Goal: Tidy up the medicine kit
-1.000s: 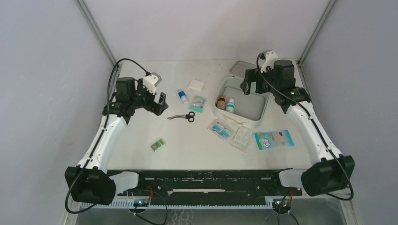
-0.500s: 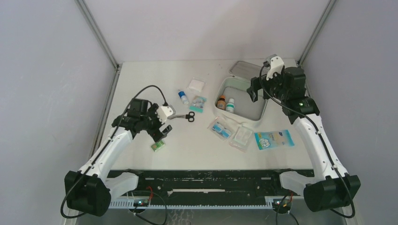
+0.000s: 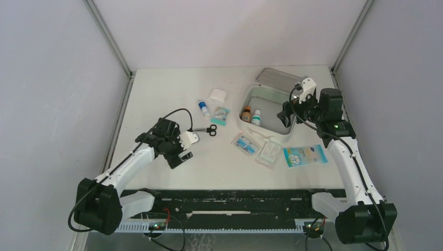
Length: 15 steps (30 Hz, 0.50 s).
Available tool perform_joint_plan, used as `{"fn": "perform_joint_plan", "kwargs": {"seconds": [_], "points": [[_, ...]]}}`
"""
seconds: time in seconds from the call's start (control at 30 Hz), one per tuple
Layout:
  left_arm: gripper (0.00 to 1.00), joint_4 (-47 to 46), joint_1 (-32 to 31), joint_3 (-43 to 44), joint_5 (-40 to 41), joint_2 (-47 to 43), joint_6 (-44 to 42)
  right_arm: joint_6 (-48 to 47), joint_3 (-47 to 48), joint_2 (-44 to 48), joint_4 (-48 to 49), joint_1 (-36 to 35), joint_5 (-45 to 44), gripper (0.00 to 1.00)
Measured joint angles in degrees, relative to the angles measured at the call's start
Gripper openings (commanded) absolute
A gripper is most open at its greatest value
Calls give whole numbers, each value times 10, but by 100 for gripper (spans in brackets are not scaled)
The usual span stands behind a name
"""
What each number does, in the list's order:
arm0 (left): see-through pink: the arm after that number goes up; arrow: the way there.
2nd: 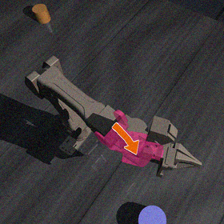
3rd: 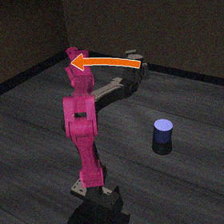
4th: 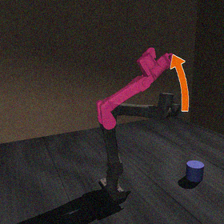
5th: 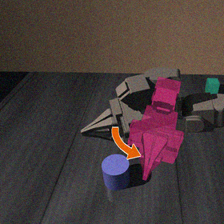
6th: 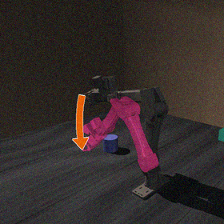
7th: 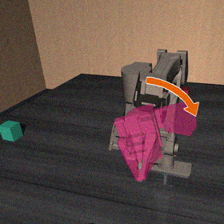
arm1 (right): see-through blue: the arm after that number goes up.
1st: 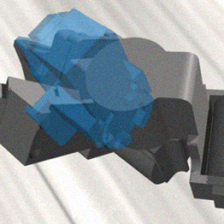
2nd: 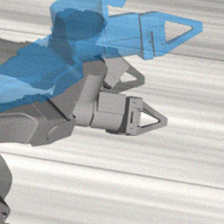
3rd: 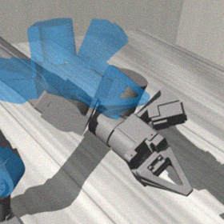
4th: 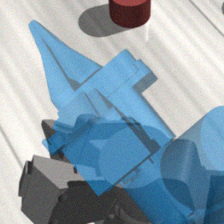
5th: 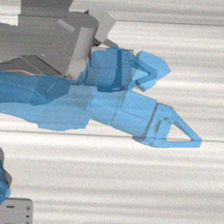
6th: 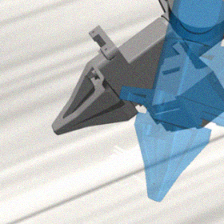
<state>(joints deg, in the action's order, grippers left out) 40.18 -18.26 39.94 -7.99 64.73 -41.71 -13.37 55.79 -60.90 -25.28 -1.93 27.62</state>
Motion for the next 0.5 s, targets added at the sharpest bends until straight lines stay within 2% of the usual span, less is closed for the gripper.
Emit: {"fn": "perform_joint_plan", "kwargs": {"seconds": [0.2,0.5], "points": [[88,2,0,0,39,59,-8,-5,1,-3,8,-26,-19,99],[65,34,0,4,49,150,-8,-11,1,-22,7,-57,-32,99]]}}
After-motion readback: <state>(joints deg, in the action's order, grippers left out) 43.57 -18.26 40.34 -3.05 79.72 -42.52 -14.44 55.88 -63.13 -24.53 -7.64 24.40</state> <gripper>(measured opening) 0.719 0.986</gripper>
